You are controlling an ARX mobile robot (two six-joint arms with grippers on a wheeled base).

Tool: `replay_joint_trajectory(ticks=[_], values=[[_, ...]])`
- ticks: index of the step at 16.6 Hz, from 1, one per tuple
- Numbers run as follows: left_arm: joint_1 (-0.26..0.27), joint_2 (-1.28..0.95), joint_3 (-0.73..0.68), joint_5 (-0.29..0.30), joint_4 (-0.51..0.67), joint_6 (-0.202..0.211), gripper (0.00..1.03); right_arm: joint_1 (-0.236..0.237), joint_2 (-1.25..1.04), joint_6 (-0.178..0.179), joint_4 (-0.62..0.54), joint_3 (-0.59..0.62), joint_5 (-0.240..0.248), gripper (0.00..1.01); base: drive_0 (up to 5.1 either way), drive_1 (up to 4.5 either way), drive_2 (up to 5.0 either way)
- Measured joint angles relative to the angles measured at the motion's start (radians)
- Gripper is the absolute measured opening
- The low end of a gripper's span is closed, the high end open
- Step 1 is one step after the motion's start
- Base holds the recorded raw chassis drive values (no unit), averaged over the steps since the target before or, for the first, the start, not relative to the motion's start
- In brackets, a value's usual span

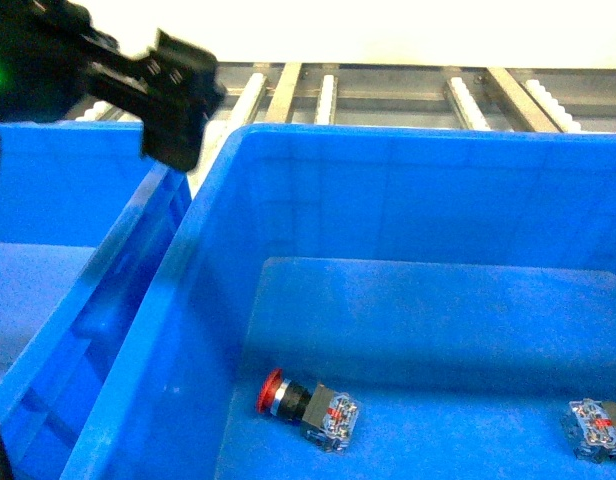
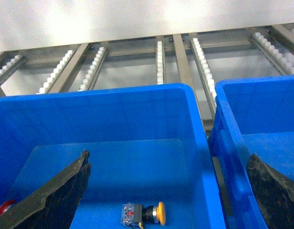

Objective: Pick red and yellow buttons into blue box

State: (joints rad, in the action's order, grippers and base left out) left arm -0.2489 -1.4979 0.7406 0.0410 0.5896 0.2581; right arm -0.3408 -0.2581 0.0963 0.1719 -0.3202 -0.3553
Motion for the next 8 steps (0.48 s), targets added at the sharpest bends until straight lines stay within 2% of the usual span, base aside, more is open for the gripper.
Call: replay_joint_trajectory(ticks=[1, 2, 4, 5, 6, 7, 8], values=[[0.019, 0.055, -0.049, -0.038, 0.086, -0.085, 0.98, 0.000, 0.000, 0.000, 0.000, 0.000, 0.000, 0.98, 0.0, 0.00, 0.0], [0.029, 0.174, -0.141, -0.123, 0.102, -0.243, 0.98, 0.000, 0.000, 0.000, 0.000, 0.000, 0.000, 0.98, 0.0, 0.00, 0.0], [0.067, 0.373, -0.296, -0.171, 0.018, -0.360, 0.98, 0.000, 0.000, 0.000, 0.000, 0.000, 0.000, 0.98, 0.0, 0.00, 0.0], [0.118, 0.510, -0.361, -0.181, -0.077, -0.394, 0.98, 0.000, 0.000, 0.000, 0.000, 0.000, 0.000, 0.98, 0.0, 0.00, 0.0], [0.160, 0.640, -0.393, -0.175, -0.174, -0.397, 0.98, 0.000, 0.000, 0.000, 0.000, 0.000, 0.000, 0.98, 0.0, 0.00, 0.0], [0.192, 0.801, -0.407, -0.178, -0.278, -0.388, 0.98, 0.000, 0.000, 0.000, 0.000, 0.000, 0.000, 0.98, 0.0, 0.00, 0.0], [0.205, 1.079, -0.404, -0.182, -0.511, -0.354, 0.98, 0.000, 0.000, 0.000, 0.000, 0.000, 0.000, 0.98, 0.0, 0.00, 0.0]])
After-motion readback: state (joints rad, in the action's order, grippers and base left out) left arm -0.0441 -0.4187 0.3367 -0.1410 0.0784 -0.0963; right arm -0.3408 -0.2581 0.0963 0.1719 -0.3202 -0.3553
